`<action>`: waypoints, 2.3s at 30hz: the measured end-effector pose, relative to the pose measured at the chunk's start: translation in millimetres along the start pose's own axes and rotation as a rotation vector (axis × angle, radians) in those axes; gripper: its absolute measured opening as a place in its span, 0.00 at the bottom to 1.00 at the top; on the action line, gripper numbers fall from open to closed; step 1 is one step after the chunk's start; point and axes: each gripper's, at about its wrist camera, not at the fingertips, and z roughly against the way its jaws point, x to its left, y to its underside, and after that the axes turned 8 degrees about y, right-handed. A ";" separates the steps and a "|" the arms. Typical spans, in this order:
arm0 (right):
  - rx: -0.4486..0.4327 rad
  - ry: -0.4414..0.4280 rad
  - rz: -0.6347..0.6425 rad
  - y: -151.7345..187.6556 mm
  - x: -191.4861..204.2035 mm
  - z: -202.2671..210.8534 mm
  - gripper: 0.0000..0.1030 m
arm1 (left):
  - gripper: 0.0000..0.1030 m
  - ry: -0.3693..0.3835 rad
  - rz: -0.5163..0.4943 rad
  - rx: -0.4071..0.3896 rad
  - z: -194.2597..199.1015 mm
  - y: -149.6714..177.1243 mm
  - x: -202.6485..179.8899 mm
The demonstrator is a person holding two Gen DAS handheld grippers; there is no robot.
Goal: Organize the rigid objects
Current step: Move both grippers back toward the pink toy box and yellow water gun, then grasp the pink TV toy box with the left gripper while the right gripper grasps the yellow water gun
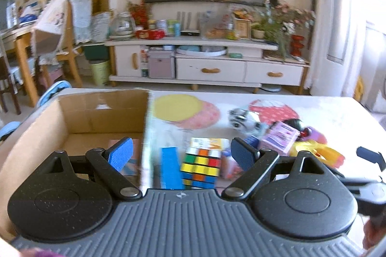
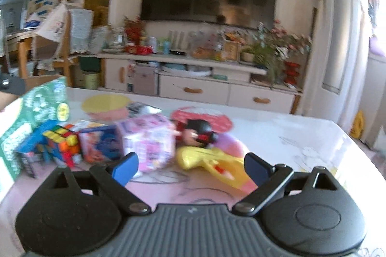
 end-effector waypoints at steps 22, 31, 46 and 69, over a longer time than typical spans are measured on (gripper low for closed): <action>0.124 -0.008 0.101 13.5 -42.4 -74.9 0.97 | 1.00 0.232 -0.089 0.128 -76.2 22.9 -50.3; 0.166 -0.091 0.062 7.2 -55.2 -101.4 0.97 | 1.00 0.272 -0.016 0.156 -115.8 27.2 -68.1; 0.173 -0.152 0.095 2.4 -58.1 -119.2 0.98 | 1.00 0.336 -0.083 0.142 -137.6 18.6 -82.9; 0.140 -0.170 0.136 0.0 -45.1 -118.8 0.74 | 0.52 0.216 -0.106 0.135 -152.9 22.3 -98.7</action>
